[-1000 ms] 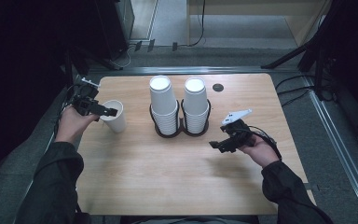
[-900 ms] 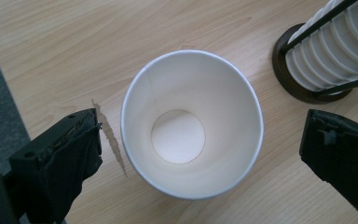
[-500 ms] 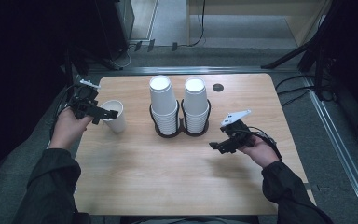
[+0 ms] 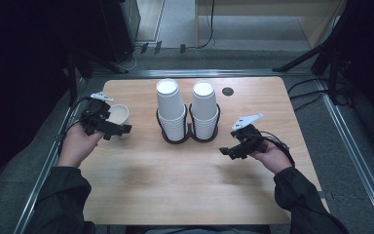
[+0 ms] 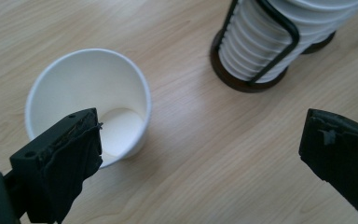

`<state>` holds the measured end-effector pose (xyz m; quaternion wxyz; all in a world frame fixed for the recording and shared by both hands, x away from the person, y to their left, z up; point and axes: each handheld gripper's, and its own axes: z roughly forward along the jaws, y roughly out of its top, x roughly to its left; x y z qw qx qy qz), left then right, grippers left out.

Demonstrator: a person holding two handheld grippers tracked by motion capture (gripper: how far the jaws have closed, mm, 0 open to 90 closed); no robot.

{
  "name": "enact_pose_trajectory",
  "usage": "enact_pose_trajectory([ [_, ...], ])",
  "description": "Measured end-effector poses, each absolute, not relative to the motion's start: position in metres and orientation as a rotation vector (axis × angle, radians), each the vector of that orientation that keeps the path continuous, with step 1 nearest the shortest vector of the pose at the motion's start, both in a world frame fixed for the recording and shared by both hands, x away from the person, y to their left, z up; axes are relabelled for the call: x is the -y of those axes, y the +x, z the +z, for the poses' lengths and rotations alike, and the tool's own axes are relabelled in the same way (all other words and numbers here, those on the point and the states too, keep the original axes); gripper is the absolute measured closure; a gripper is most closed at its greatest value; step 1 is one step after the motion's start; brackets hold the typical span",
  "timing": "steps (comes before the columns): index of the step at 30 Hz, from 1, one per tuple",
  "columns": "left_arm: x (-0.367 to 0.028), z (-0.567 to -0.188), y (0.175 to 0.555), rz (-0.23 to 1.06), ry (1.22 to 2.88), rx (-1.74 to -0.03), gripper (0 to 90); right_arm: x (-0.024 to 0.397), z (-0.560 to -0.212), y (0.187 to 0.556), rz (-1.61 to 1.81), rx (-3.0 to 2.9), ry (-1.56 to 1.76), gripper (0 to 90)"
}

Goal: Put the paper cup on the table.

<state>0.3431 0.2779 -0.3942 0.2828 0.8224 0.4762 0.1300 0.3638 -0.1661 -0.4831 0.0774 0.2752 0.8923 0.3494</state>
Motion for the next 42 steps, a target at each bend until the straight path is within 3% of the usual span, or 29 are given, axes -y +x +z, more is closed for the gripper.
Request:
enact_pose_trajectory([
  [7, -0.259, -0.401, 0.331, 0.382, 2.191, -1.229, 0.0, 0.162, -0.483, 0.363, 1.037, -2.685, 0.811, 20.5],
  [42, -0.188, -0.473, 0.307, 0.273, 2.234, -1.066, 0.0, 0.163, -0.481, 0.356, 1.026, -2.674, 0.821, 20.4],
])
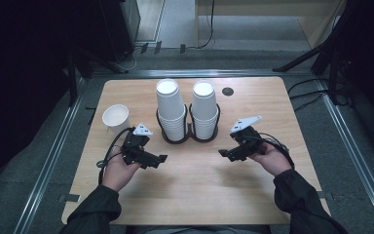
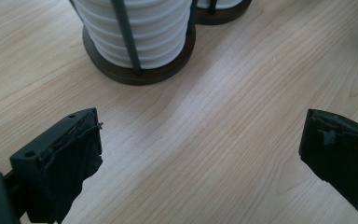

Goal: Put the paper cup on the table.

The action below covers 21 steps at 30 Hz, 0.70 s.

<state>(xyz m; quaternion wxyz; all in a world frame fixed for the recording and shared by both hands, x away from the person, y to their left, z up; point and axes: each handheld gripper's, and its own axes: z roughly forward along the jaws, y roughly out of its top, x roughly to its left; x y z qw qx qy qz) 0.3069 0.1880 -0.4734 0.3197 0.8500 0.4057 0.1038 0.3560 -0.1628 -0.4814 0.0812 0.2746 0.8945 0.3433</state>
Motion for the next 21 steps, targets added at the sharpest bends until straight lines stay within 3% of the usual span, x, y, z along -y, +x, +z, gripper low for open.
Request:
enact_pose_trajectory([
  [21, -0.136, -0.485, 0.307, 0.191, 2.311, -0.881, 0.0, 0.168, -0.484, 0.345, 1.022, -2.679, 0.839, 20.4],
])
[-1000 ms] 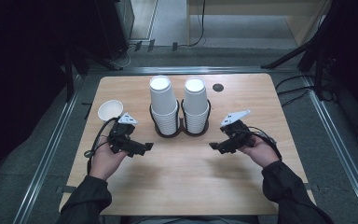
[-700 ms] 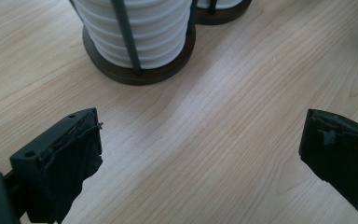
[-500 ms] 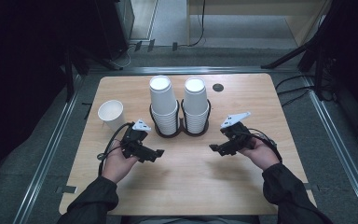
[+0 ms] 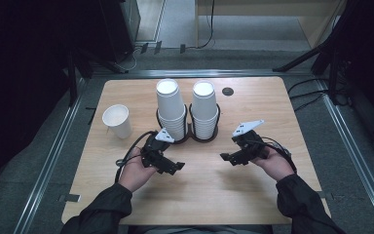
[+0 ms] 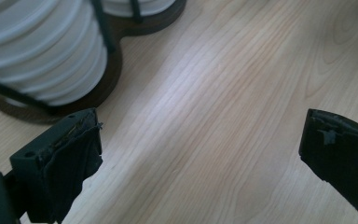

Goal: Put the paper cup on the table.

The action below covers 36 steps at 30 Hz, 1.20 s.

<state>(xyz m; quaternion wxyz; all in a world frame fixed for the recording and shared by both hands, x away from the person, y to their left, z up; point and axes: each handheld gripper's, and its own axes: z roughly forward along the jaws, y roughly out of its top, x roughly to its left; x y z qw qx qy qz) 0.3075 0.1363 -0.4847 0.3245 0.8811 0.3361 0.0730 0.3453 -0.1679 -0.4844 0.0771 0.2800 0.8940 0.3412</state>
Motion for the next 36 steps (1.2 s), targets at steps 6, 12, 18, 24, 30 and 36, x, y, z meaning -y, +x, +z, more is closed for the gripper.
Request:
enact_pose_trajectory([
  [6, -0.127, -0.484, 0.305, 0.168, 2.31, -0.846, 0.0, 0.166, -0.486, 0.346, 1.009, -2.691, 0.855, 20.3],
  [12, -0.121, -0.486, 0.309, 0.165, 2.312, -0.839, 0.0, 0.164, -0.486, 0.346, 1.018, -2.7, 0.84, 20.2],
  [18, -0.122, -0.488, 0.31, 0.154, 2.307, -0.852, 0.0, 0.164, -0.486, 0.346, 1.019, -2.703, 0.84, 20.0],
  [24, -0.123, -0.489, 0.31, 0.156, 2.317, -0.849, 0.0, 0.164, -0.485, 0.346, 1.016, -2.702, 0.838, 20.0],
  [30, -0.124, -0.491, 0.309, 0.154, 2.336, -0.85, 0.0, 0.164, -0.486, 0.345, 1.006, -2.706, 0.838, 20.0],
  [36, -0.124, -0.491, 0.31, 0.156, 2.338, -0.85, 0.0, 0.164, -0.486, 0.345, 1.003, -2.708, 0.826, 20.0],
])
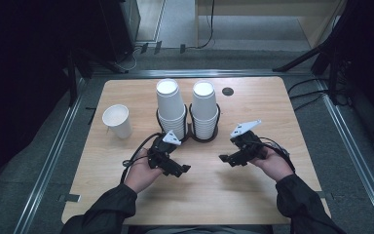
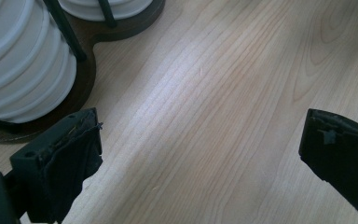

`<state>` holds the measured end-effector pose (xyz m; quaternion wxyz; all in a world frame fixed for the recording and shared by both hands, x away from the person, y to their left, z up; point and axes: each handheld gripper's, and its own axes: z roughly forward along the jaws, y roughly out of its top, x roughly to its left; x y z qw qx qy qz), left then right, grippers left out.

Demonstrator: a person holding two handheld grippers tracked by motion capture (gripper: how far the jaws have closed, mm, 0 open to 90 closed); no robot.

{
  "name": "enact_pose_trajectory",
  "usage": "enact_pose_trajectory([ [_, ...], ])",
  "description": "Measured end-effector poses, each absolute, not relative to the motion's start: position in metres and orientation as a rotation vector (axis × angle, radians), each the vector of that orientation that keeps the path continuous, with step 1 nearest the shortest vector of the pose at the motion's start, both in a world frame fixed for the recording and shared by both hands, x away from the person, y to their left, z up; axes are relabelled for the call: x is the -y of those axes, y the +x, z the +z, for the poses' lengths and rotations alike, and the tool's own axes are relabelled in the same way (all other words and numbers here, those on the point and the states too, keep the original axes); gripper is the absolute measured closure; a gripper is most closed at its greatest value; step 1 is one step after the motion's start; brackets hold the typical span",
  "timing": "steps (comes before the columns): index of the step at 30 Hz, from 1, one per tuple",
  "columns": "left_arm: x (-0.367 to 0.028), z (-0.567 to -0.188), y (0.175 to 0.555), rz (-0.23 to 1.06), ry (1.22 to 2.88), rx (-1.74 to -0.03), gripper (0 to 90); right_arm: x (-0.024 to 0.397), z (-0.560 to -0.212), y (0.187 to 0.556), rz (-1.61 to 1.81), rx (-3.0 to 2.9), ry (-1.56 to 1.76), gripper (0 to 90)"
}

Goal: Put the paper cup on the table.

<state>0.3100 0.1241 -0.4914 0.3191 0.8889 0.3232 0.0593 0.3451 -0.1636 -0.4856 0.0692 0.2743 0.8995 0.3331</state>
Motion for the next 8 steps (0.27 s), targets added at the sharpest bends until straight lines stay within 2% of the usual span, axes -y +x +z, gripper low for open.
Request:
enact_pose_trajectory([
  [8, -0.1268, -0.4939, 0.3133, 0.148, 2.336, -0.866, 0.0, 0.1633, -0.4842, 0.3447, 1.007, -2.716, 0.822, 19.9],
])
